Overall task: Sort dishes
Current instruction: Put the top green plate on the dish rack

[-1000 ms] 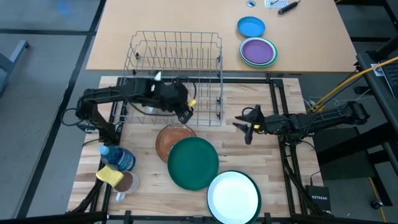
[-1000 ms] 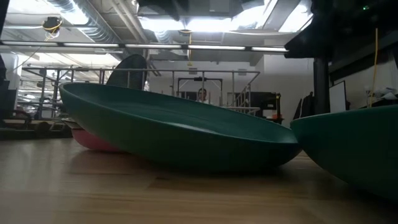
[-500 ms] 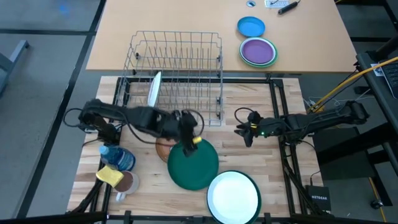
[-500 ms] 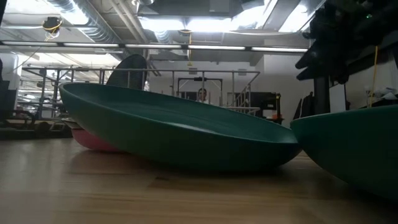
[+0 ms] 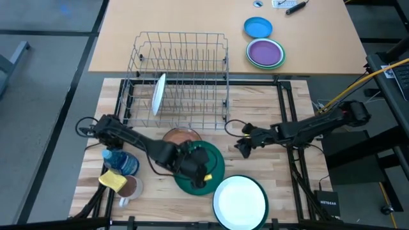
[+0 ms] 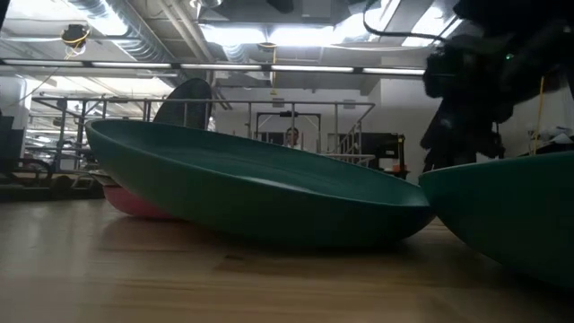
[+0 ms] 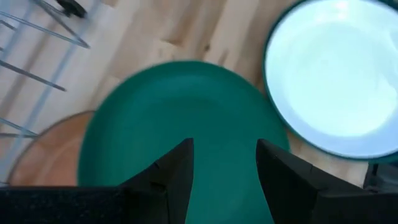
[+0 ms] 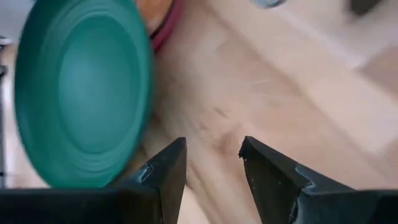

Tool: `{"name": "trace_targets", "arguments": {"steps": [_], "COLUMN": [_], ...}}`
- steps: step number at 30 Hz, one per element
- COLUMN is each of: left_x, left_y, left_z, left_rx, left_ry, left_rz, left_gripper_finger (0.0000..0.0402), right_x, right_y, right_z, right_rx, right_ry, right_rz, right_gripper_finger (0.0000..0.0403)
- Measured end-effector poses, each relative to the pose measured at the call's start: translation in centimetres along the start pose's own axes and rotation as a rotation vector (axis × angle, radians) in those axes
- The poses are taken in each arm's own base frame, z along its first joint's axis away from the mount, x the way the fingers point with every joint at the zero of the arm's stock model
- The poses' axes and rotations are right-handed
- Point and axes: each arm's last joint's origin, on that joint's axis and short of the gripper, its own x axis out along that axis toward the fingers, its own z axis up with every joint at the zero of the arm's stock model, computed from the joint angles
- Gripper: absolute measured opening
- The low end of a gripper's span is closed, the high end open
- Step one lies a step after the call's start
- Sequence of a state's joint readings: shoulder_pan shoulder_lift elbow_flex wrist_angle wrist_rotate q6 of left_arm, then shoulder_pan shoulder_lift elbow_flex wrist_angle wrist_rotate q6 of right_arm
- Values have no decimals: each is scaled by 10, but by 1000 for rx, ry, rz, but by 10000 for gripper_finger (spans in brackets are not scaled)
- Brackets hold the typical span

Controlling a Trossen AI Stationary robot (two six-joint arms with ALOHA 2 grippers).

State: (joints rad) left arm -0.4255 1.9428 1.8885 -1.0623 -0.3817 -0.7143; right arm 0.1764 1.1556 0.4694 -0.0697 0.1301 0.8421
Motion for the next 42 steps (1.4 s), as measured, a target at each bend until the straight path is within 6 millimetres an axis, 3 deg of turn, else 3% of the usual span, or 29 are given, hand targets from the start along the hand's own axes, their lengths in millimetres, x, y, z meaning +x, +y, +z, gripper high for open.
{"name": "trace_targets", "arguments": {"steps": [6, 15, 33, 42], "left_x": [10, 29, 39, 38], "left_y": [-23, -45, -49, -49], "left_z": [-20, -42, -47, -46], "left_rx": [22, 75, 64, 38], "left_ry": [31, 65, 49, 42], "left_rz": [1, 35, 73, 79], "left_gripper_finger": [162, 162, 162, 162], "right_x": [22, 46, 72, 74], "right_y": [9, 6, 8, 9], "right_z": [1, -7, -11, -10], "right_rx": [28, 73, 85, 83], "right_ry": [-3, 47, 30, 11], "right_rz": [111, 109, 198, 212], "right_gripper_finger": [163, 163, 163, 163]}}
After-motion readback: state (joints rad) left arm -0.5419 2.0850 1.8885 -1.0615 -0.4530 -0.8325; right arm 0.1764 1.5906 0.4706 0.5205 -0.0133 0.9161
